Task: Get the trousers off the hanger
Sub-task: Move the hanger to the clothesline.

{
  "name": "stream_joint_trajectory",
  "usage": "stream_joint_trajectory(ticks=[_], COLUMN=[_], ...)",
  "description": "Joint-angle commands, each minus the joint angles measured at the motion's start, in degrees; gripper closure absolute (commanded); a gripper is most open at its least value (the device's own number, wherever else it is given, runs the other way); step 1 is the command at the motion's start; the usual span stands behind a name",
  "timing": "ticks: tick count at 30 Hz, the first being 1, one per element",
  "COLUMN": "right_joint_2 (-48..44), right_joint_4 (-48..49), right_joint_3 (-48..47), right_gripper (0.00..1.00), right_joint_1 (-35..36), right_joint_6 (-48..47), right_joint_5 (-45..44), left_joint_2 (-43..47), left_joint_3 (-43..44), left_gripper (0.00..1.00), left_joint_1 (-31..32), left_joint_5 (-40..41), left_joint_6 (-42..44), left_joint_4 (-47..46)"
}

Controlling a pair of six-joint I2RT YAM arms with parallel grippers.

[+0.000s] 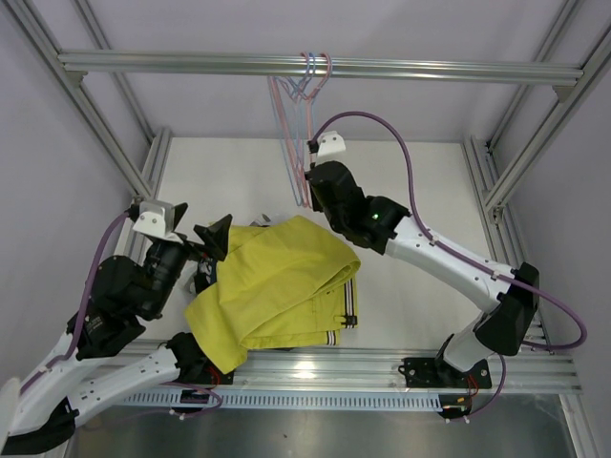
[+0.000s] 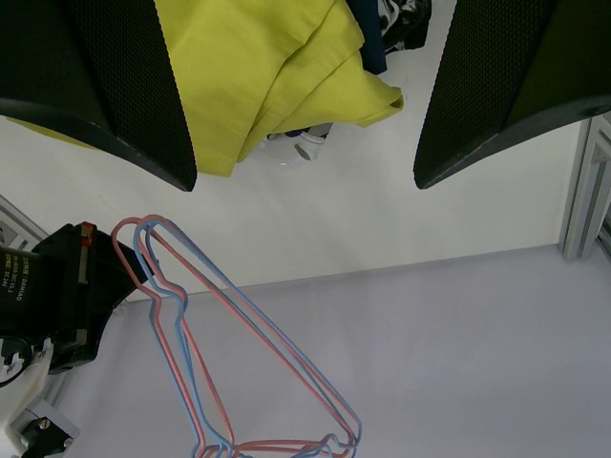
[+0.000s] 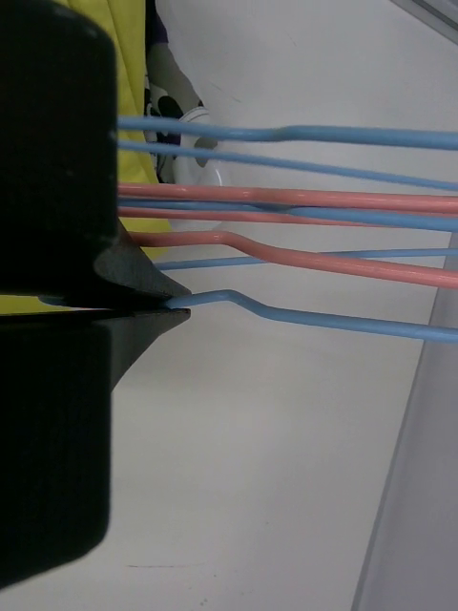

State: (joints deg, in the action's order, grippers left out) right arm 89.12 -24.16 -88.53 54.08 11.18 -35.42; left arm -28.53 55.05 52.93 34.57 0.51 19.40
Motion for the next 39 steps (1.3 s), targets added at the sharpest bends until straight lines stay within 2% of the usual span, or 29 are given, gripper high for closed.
stream_joint_trajectory(ticks=[1,14,15,17,18,23,24,28,29,33,39], right_joint_2=[1.9,4.0,3.9,3.1,2.7,0.4,-0.6,-4.4,-5.4,-11.9,-21.8], right_joint_4=[-2.1,-4.2,-4.5,-5.1,-5.5,-8.0,-8.5,-10.7,-11.0,-12.4,-18.3], right_joint_3=[-3.5,-6.6,-6.6,-6.6,-6.6,-6.0,-5.8,-2.5,-1.5,4.1,11.3], right_gripper=[1.0,1.0,0.89,0.79,0.68,0.61,0.55,0.42,0.36,0.23,0.16], right_joint_1=[2.4,5.6,5.6,5.6,5.6,5.9,6.1,7.7,8.1,10.2,17.5], right_joint_6=[-0.1,0.9,1.0,1.3,1.4,2.1,2.4,3.1,3.4,6.1,12.1], right_joint_5=[0.4,-2.7,-2.8,-3.3,-3.9,-5.7,-6.0,-8.0,-8.3,-8.0,-9.1], left_joint_2=[0.9,1.6,1.6,1.7,1.6,1.8,1.8,1.6,1.5,1.0,5.0], left_joint_3=[-0.6,-0.9,-1.0,-1.3,-1.3,-1.8,-1.9,-2.1,-2.2,-2.2,-2.1], left_gripper=[0.01,0.01,0.0,0.01,0.01,0.01,0.01,0.01,0.01,0.01,0.0], left_joint_1=[0.2,0.2,0.2,0.2,0.2,0.1,0.2,0.1,0.2,0.2,0.0], left_joint_5=[0.4,0.2,0.2,0.1,0.0,0.1,0.1,0.4,0.3,-0.6,-4.8], left_joint_6=[0.6,0.7,0.7,0.8,0.9,1.1,1.1,1.3,1.3,1.0,-2.2], left_joint_4=[-2.0,-2.3,-2.3,-2.6,-2.6,-3.1,-3.3,-3.6,-3.7,-3.4,-1.3])
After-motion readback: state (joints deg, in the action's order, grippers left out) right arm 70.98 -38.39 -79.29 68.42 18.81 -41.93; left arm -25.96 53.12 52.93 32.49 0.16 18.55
